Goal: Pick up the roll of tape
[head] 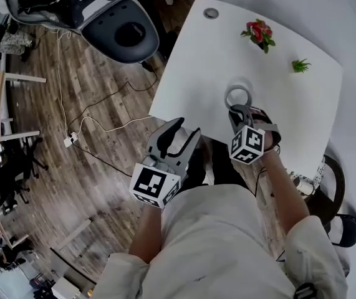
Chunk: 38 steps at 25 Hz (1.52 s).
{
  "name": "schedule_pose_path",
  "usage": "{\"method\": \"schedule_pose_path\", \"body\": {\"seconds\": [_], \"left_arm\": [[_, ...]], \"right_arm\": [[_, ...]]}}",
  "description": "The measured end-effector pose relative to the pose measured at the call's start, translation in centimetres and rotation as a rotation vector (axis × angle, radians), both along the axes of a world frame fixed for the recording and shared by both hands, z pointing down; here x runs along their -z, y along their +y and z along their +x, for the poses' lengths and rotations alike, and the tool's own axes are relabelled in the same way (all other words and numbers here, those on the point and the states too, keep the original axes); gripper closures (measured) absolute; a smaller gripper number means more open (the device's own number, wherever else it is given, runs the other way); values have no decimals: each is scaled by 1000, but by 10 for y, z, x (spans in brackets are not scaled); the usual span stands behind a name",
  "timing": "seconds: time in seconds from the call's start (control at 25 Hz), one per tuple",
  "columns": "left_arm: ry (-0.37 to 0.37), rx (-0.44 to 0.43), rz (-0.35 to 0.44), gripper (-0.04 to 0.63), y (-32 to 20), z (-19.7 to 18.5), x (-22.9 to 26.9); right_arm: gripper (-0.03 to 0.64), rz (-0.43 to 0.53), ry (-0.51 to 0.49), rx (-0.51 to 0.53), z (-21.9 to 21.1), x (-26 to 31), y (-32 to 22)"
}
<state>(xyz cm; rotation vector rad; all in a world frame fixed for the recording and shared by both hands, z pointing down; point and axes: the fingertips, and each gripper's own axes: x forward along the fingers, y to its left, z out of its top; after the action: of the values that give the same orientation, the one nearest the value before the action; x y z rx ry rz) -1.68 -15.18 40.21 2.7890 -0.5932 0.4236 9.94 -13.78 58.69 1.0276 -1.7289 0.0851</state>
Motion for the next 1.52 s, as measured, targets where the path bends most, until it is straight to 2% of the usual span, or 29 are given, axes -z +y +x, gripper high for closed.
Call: {"method": "schedule_pose_path", "body": {"seconds": [0.24,0.44,0.76,0.96,1.16,1.52], "left_arm": [[48,-86,-8,413,-20,22,34],[75,-150,3,422,-20,33,28],[100,-238,27,431,25,11,15],[112,-268,33,434,26,-16,13],[96,-307,43,449,48,3,17],[83,-345,77,468,68,-10,24]], "right_arm": [[569,-16,-13,-102,9,45,4],[570,5,-50,-174,2,50,20],[569,78,-115,-293,-41,62,76],[569,133,-153,-340,-78,80,82],[569,203,-205,-397,-66,105,104],[569,351,-332,-477,-80,146,120]]}}
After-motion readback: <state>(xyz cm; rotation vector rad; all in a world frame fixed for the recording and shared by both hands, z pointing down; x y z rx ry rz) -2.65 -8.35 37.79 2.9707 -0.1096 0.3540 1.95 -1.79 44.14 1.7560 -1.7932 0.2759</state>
